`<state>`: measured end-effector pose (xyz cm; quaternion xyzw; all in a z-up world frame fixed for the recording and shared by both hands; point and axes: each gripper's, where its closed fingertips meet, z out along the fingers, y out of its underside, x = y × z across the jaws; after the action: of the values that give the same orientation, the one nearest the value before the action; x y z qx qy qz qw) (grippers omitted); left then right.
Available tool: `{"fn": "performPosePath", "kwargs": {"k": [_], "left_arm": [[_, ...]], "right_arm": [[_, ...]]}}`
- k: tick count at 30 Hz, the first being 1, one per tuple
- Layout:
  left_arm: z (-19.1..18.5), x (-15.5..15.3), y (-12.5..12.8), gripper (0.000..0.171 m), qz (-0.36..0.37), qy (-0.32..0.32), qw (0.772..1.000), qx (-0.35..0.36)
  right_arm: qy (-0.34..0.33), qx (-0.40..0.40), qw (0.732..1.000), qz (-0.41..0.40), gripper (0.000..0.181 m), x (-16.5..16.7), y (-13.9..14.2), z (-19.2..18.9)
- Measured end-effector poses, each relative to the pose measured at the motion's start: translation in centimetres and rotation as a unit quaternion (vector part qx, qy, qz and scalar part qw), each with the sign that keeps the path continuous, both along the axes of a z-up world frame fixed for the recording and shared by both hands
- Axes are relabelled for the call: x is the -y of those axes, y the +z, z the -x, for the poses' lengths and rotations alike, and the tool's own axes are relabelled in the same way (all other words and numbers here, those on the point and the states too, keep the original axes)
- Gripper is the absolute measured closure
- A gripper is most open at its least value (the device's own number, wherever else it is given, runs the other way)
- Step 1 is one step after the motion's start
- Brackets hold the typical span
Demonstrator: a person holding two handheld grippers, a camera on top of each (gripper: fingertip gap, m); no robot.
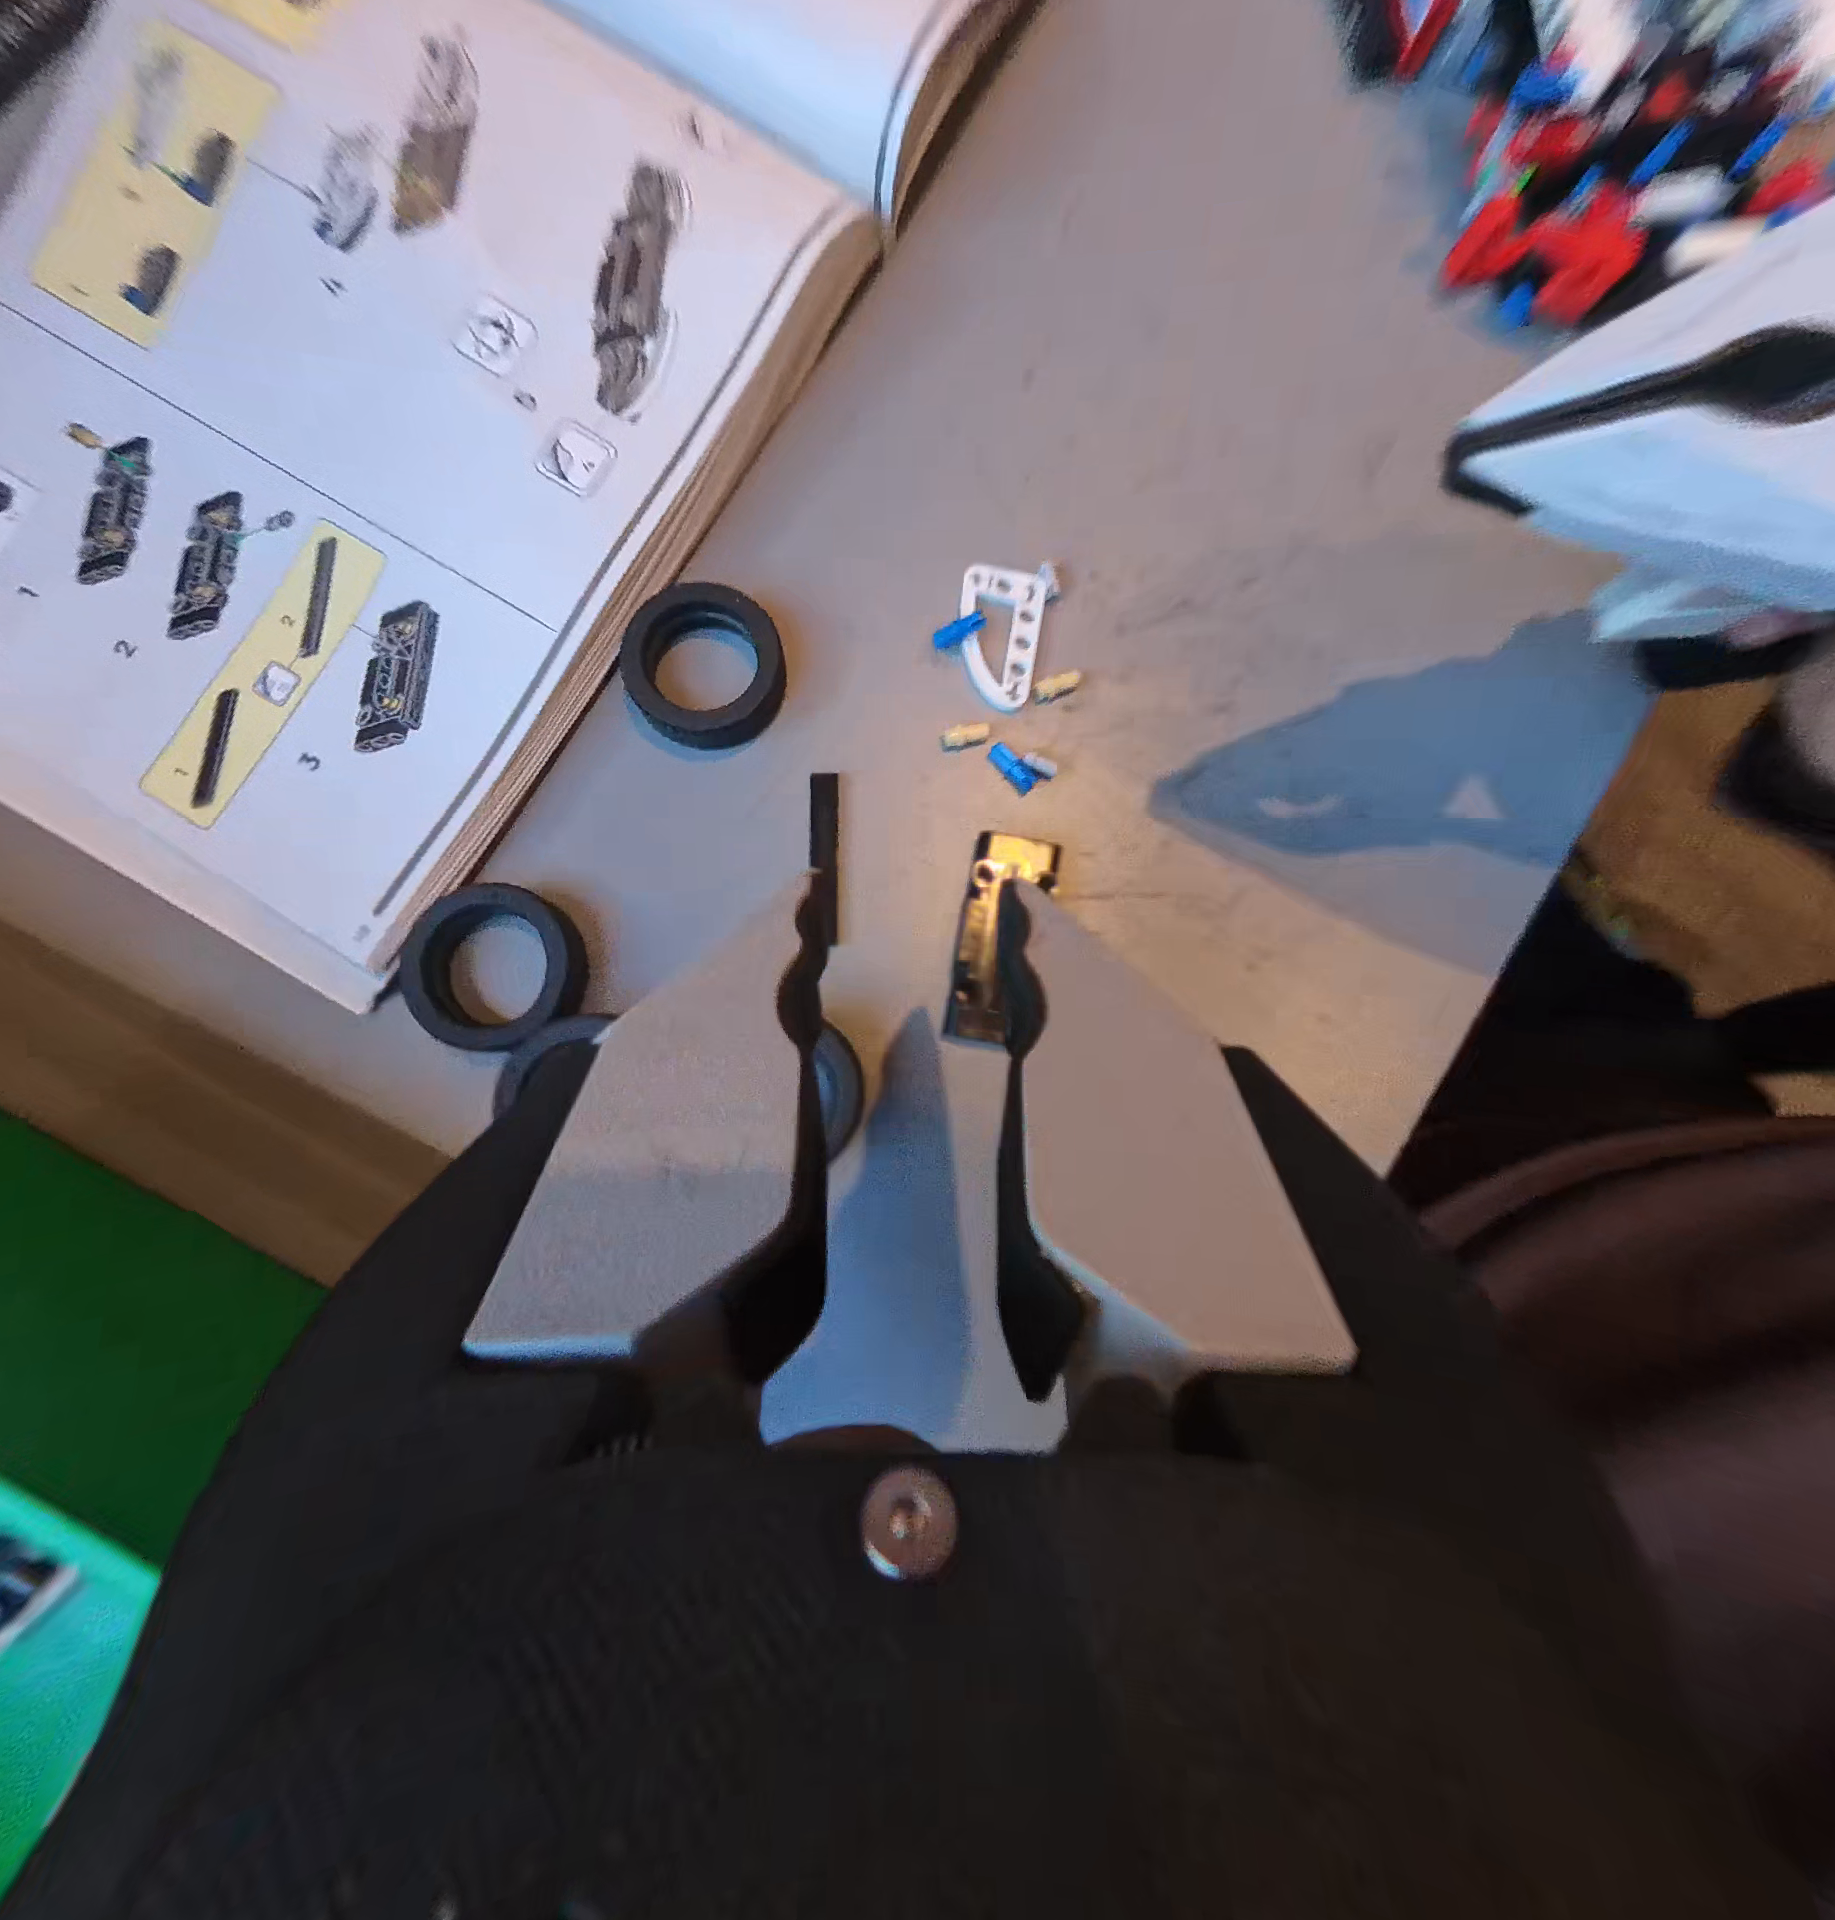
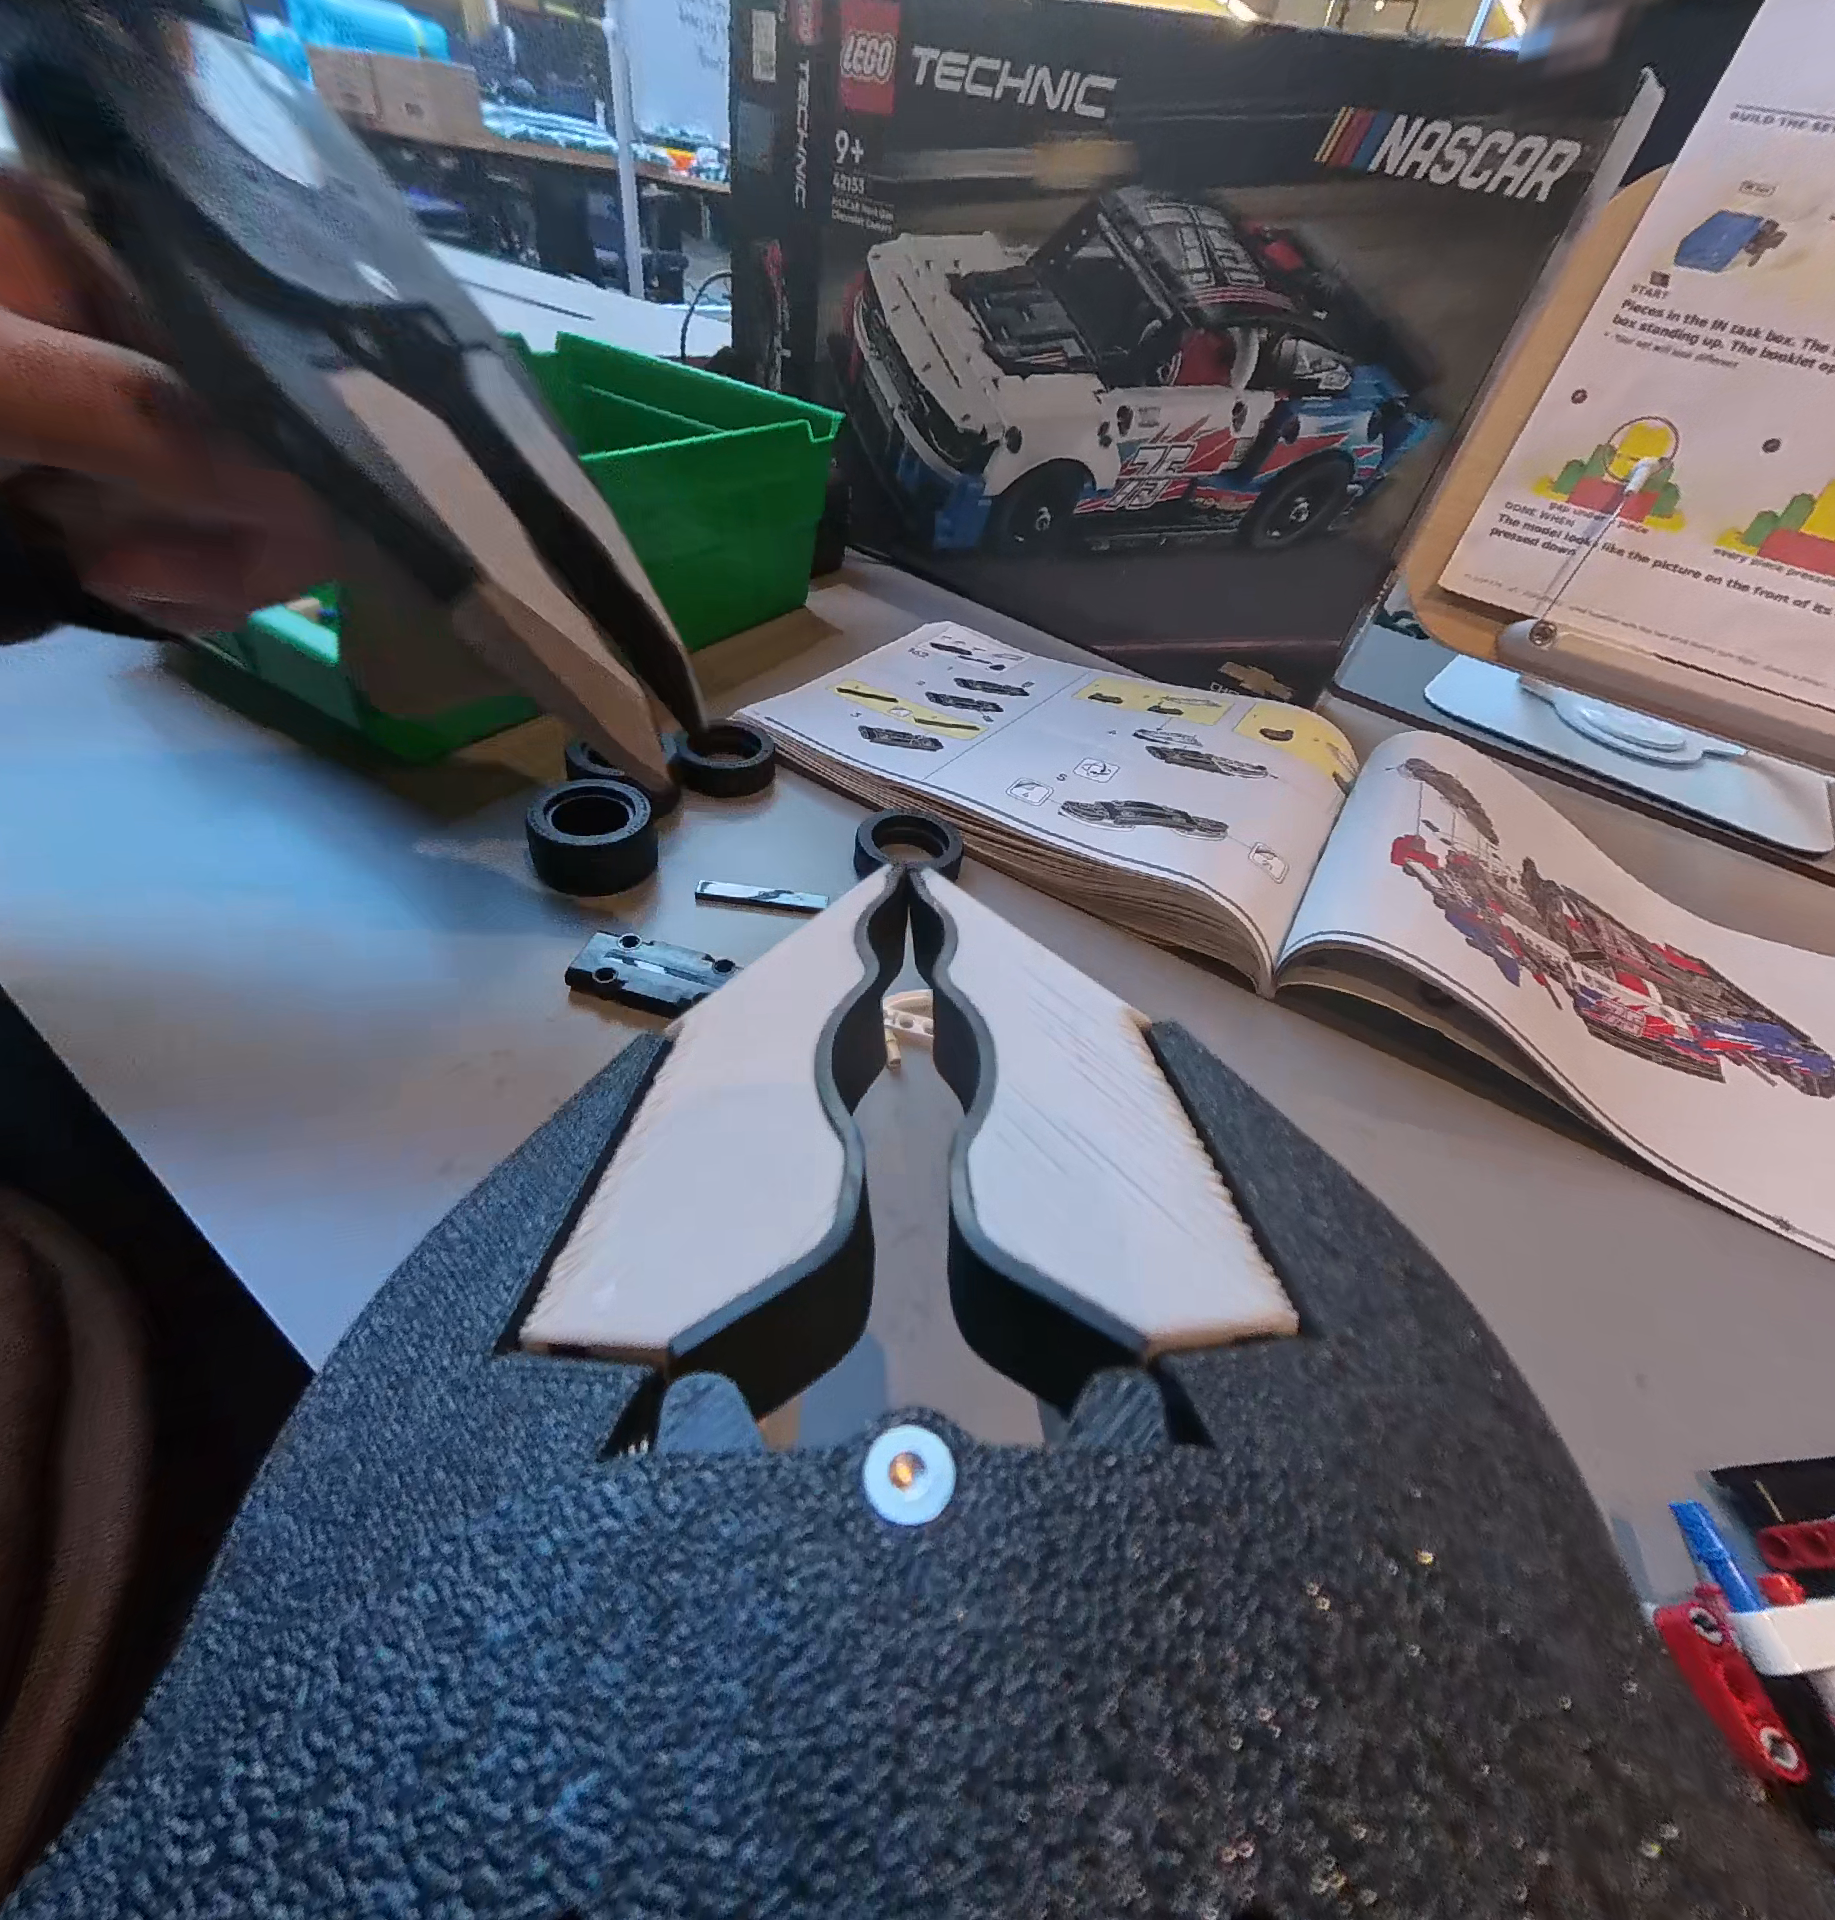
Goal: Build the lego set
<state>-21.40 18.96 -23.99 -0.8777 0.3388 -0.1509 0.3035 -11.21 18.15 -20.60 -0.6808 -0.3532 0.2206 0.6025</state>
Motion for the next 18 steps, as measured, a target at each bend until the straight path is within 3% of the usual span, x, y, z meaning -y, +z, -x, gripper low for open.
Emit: {"fn": "performPosePath", "kwargs": {"k": [4,7,13,18], "left_arm": [[1.1,3.2,-0.3,0.118,-0.031,0.008,0.997,0.072],[2.2,5.0,-1.4,0.118,-0.087,0.017,0.992,0.09],[4.5,6.2,-3.8,0.124,-0.175,0.019,0.984,0.022],[4.8,5.9,-3.5,0.125,-0.21,-0.008,0.978,0.006]], "right_arm": [[0.021,0.024,0.999,0.033,0.176,0.1,-1.9,1.5],[0.045,0.067,0.995,0.054,0.173,0.4,-3.8,3.6],[0.076,0.125,0.987,0.061,0.17,1.4,-5.4,6.7],[0.065,0.142,0.986,0.059,0.165,1.2,-5.9,6.7]]}}
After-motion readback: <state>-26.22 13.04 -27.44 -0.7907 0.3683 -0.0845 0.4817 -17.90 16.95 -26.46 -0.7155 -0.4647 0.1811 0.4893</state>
